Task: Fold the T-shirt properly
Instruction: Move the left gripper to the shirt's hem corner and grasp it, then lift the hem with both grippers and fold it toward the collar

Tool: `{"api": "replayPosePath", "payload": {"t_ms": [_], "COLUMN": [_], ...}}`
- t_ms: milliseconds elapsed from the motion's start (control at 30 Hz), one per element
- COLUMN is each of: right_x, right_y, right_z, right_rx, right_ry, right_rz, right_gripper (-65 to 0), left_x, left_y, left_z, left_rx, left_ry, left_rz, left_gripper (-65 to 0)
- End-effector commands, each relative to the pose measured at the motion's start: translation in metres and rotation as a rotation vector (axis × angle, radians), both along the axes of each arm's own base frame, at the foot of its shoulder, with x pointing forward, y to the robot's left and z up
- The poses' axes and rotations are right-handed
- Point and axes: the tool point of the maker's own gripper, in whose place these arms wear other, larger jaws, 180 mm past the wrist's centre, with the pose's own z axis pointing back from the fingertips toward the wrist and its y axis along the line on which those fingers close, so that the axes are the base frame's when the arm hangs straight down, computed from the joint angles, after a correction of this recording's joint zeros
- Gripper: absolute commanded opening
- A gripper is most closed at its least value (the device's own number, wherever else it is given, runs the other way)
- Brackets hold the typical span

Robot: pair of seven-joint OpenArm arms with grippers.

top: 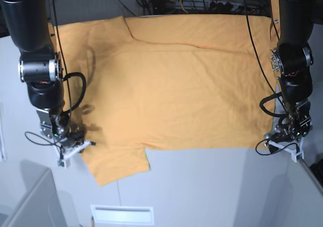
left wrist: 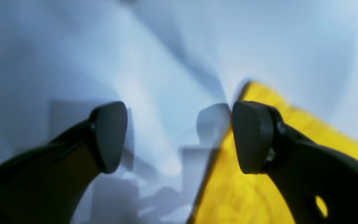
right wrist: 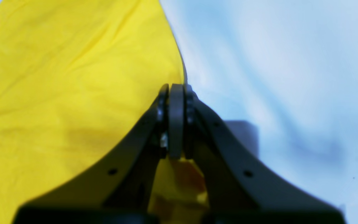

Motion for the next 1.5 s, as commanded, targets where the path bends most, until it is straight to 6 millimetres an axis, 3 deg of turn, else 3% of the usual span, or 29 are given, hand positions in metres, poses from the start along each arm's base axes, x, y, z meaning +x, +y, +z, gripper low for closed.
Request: {"api": "replayPosePath", "payload": {"t_ms": [0, 233, 467, 633, 800, 900, 1100, 1300, 1467], "right_x": [0.013, 0.013, 0.013, 0.013, 0.013, 0.014, 0.011, 0.007, 0.016], "right_y": [-0.004, -0.004, -0.004, -0.004, -0.004, -0.003, -0.002, -0.002, 0.004], "right_z": [0.017, 0.016, 0.017, 0.017, 0.017, 0.017, 0.014, 0.01, 0.023], "right_rx": [-0.005, -0.005, -0.003, -0.001, -0.001, 0.003, 0.002, 0.004, -0.002], "right_ry": [-0.033, -0.03, -0.033, -0.033, -0.033, -0.034, -0.029, -0.023, -0.081], "right_rz": [0.0, 0.0, -0.002, -0.002, -0.002, -0.002, -0.001, -0.003, 0.02], "right_gripper": [-65.0, -65.0, -65.0, -65.0, -65.0, -65.0, -65.0, -65.0, -65.0], "left_x": [0.024, 0.037, 0.028, 0.012, 0.008, 0.008, 0.011, 0.012, 0.02], "left_y": [0.004, -0.021, -0.038, -0.036, -0.035, -0.036, -0.053, -0.055, -0.074], "left_z": [0.03, 0.031, 0.005, -0.018, -0.022, -0.023, -0.029, -0.027, -0.007], "left_rx": [0.024, -0.02, -0.05, -0.06, -0.062, -0.063, -0.082, -0.086, -0.111], "left_ry": [-0.086, -0.119, -0.078, -0.044, -0.031, -0.03, -0.028, -0.031, -0.046], "left_rz": [-0.007, -0.033, -0.041, -0.011, -0.01, -0.011, -0.029, -0.035, -0.167], "left_gripper": [-14.0, -14.0, -14.0, -14.0, -15.5, -27.8, -65.0, -65.0, -65.0]}}
